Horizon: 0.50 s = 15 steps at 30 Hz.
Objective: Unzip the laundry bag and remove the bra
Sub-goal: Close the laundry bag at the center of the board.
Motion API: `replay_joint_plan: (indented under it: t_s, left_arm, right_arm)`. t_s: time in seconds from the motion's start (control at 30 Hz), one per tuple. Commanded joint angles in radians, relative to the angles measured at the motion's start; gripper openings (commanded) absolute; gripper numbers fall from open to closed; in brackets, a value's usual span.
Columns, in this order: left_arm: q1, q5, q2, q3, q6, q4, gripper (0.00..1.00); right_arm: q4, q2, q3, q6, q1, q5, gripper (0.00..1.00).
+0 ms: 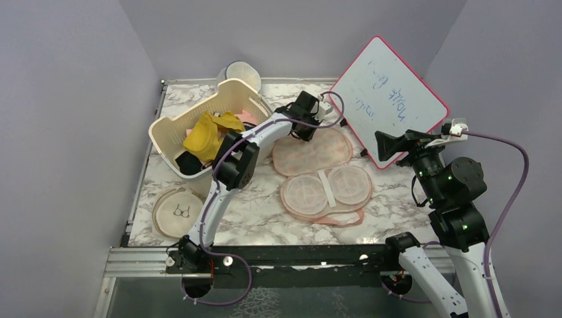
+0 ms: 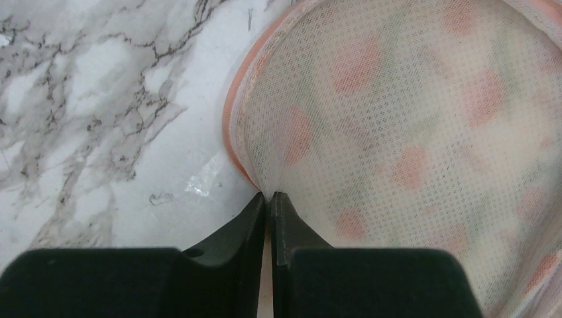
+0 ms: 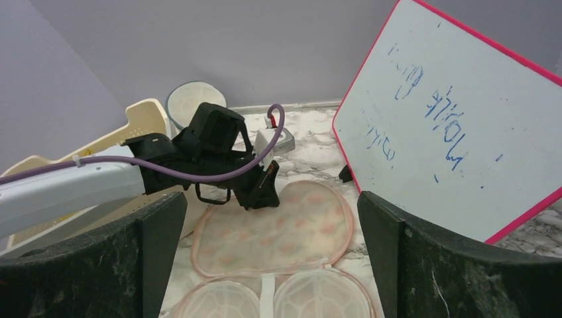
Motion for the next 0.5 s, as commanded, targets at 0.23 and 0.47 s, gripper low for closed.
replay_joint_plan:
  t_s: [0.23, 0.47]
  left_arm:
    - [-0.07, -0.192, -0.26, -0.163, -0.078, -0.096, 0.0]
    - [-0.183, -0.388, -0.46, -0.357, -0.09, -0.033, 0.0]
  right_arm:
    - [0.004, 0.003, -0.012, 0.01, -0.002, -0.023, 1.0]
    - [0.015, 0.014, -0.009, 0.015, -0.002, -0.041, 1.0]
